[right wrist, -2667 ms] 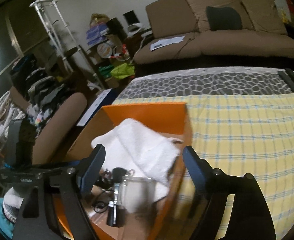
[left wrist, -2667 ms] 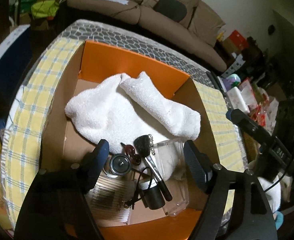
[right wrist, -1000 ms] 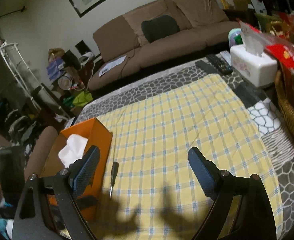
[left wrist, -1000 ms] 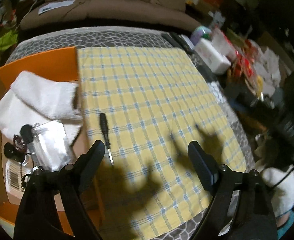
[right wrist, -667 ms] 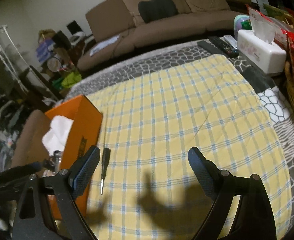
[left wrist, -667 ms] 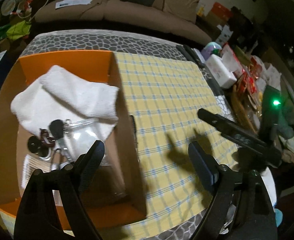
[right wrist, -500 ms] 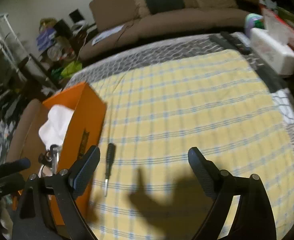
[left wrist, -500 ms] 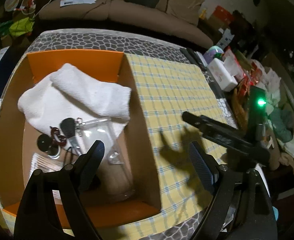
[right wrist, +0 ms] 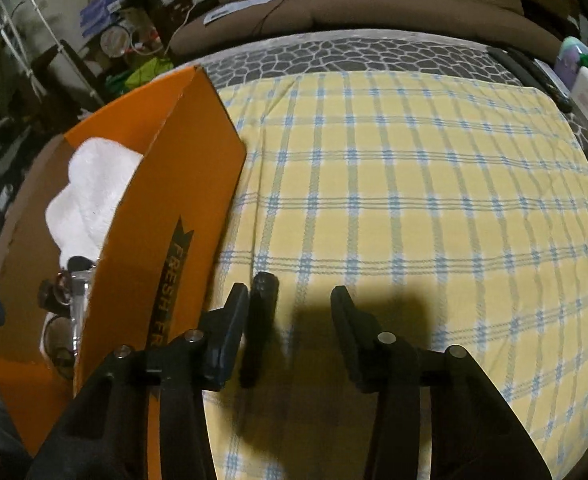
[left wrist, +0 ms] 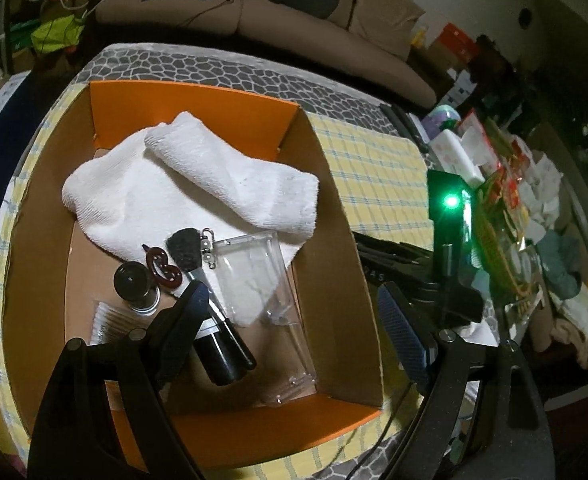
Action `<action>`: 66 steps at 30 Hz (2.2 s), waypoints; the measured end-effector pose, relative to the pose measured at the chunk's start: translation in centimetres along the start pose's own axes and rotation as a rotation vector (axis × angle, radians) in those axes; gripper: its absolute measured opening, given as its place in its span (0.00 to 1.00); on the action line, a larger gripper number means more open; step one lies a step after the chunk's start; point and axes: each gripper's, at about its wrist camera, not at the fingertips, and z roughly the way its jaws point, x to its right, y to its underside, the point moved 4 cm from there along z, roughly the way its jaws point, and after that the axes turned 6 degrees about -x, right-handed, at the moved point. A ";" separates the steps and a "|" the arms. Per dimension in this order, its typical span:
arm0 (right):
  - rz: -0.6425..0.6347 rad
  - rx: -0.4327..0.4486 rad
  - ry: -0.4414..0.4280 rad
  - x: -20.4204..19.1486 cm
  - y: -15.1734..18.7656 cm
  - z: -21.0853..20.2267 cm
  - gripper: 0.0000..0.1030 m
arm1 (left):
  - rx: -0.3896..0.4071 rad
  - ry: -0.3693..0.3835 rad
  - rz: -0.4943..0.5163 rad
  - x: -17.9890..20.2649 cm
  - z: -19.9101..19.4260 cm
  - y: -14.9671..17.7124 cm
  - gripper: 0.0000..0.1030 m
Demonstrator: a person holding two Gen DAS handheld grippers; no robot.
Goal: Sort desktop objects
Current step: 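Grasp the screwdriver handle with the right tool and lift it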
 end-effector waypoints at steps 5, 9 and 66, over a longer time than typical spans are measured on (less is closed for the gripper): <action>-0.006 -0.027 0.012 -0.6 -0.1 1.5 0.37 | -0.003 0.012 -0.005 -0.5 0.1 0.0 0.82; -0.030 -0.017 0.030 -0.6 -0.1 1.5 0.34 | -0.008 0.018 -0.009 -0.5 0.4 0.0 0.82; -0.005 0.040 -0.062 2.7 0.8 -1.6 0.17 | -0.084 -0.022 0.235 8.8 3.6 3.1 0.68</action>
